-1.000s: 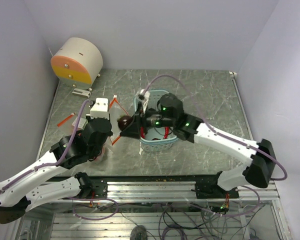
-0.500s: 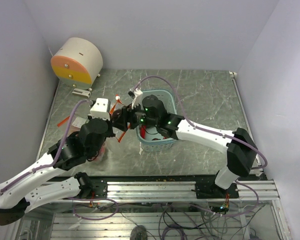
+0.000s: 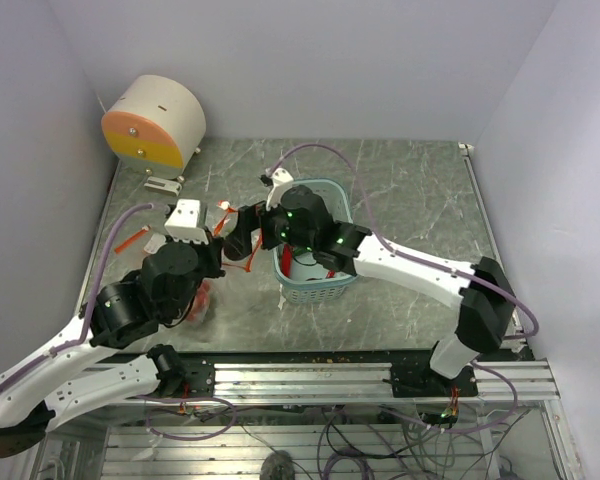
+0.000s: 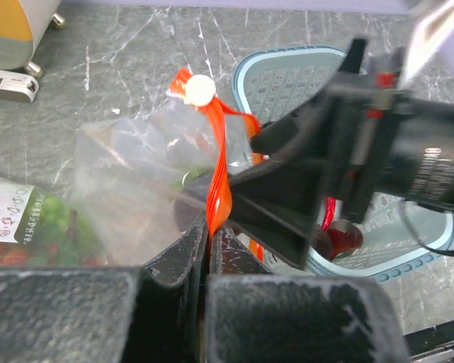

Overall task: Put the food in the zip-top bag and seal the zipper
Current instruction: Place the fake vegetable in the zipper food storage bag, then pick up the fake vegetable from the bin, then place the fake vegetable in the zipper food storage bag, then pick up the fake vegetable from the bin.

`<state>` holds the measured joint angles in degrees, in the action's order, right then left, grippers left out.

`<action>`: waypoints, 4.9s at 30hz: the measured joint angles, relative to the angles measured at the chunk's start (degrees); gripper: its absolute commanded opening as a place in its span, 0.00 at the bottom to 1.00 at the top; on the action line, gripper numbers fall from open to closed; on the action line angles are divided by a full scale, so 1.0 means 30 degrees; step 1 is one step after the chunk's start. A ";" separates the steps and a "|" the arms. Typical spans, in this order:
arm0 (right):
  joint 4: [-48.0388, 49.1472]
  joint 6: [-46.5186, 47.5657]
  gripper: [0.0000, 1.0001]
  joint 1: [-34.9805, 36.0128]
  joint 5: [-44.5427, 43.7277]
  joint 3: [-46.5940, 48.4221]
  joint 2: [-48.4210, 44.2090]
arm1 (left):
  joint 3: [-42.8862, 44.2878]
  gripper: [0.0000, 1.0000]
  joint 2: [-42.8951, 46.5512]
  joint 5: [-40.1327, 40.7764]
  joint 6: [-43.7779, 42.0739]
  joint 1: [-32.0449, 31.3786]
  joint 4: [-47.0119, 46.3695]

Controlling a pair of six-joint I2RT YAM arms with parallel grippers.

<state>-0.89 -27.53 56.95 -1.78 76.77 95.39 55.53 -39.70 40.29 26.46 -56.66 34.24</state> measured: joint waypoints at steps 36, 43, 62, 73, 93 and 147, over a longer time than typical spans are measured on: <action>-0.7089 -0.0109 0.90 -0.4167 -0.5064 0.2127 0.6113 | -0.2288 0.07 -0.0044 0.0918 0.0954 0.0000 -0.0036; -0.6688 0.0291 0.48 -0.4583 -0.5282 0.2441 0.7147 | -0.2288 0.07 0.0277 0.0991 0.0969 0.0000 0.0248; -0.4146 0.1457 0.00 -0.4677 -0.3949 -0.2397 -0.1654 | -0.2288 0.07 0.0444 0.0998 0.1086 0.0000 0.0495; -0.6251 0.1523 0.00 -0.4444 -0.2535 -0.3279 -0.3257 | -0.2535 0.07 0.0474 0.0991 0.1333 0.0000 0.0357; 0.8910 -0.0721 0.00 -0.2251 0.3082 -0.6914 -0.9122 | -0.2040 0.07 0.0240 0.0423 0.1734 0.0000 -0.0058; -0.2455 0.0350 0.72 0.0342 -0.6360 -0.2033 -0.5384 | -0.1923 0.07 0.1341 0.0226 0.2390 0.0000 -0.0415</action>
<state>-8.25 -26.48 57.98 -20.86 70.67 79.24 49.76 -35.68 40.97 33.63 -56.66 32.99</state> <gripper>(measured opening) 0.763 0.083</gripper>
